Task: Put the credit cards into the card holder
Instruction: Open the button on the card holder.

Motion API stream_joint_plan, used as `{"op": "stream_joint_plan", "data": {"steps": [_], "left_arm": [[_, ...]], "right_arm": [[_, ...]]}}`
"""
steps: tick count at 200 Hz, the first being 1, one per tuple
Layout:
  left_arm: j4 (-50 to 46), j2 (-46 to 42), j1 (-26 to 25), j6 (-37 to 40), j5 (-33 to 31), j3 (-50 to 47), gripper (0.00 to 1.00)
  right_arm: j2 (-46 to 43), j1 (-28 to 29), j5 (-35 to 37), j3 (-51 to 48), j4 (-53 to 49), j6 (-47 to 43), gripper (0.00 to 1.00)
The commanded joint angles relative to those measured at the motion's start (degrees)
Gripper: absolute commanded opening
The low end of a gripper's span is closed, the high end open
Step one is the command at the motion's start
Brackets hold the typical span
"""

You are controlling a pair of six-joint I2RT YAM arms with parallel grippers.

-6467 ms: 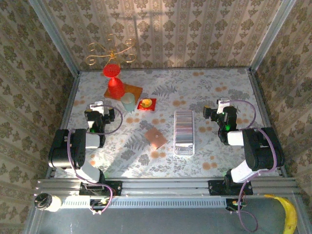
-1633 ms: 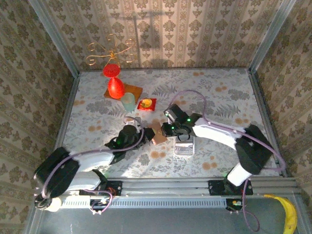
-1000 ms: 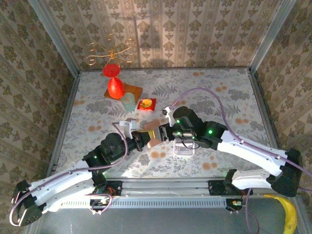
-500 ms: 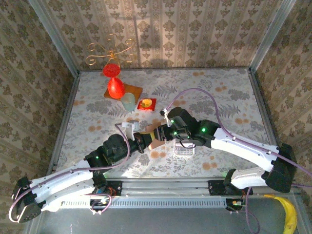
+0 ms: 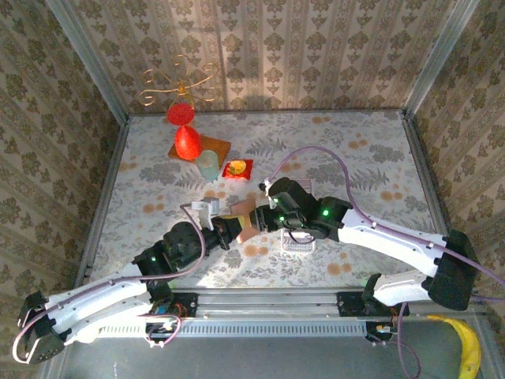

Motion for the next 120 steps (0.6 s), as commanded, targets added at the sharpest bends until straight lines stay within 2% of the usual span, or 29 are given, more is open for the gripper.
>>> {"op": "stream_joint_plan", "data": {"steps": [1, 20, 44, 51, 62, 83, 101, 120], "left_arm": [[4.1, -2.1, -0.2, -0.7, -2.4, 0.5, 0.00], [2.8, -2.7, -0.1, -0.3, -2.9, 0.7, 0.00], [0.3, -3.5, -0.1, -0.5, -4.3, 0.6, 0.00], [-0.8, -3.7, -0.1, -0.9, -4.9, 0.7, 0.00], [-2.6, -3.6, -0.2, -1.1, -5.0, 0.9, 0.00], [-6.6, -2.9, -0.1, -1.9, -4.5, 1.7, 0.00], [-12.7, -2.4, -0.1, -4.4, -5.9, 2.5, 0.00], [-15.1, -1.8, 0.0, -6.1, -4.4, 2.0, 0.00]], "right_arm": [[1.8, -0.2, 4.8, -1.3, -6.8, 1.2, 0.30], [2.9, -0.1, 6.9, -0.6, -9.4, 1.6, 0.19], [2.8, -0.2, 10.3, -0.5, -10.6, 2.8, 0.18], [2.5, -0.2, 10.7, -0.8, -10.2, 2.9, 0.20], [1.3, -0.2, 9.8, -1.8, -7.8, 2.5, 0.30], [-1.3, -0.1, 4.9, -4.8, -0.8, 0.9, 0.44], [-2.6, -0.2, 1.7, -6.4, 2.6, 0.1, 0.47], [-3.3, -0.2, -1.9, -8.4, 5.9, -0.2, 0.50]]}}
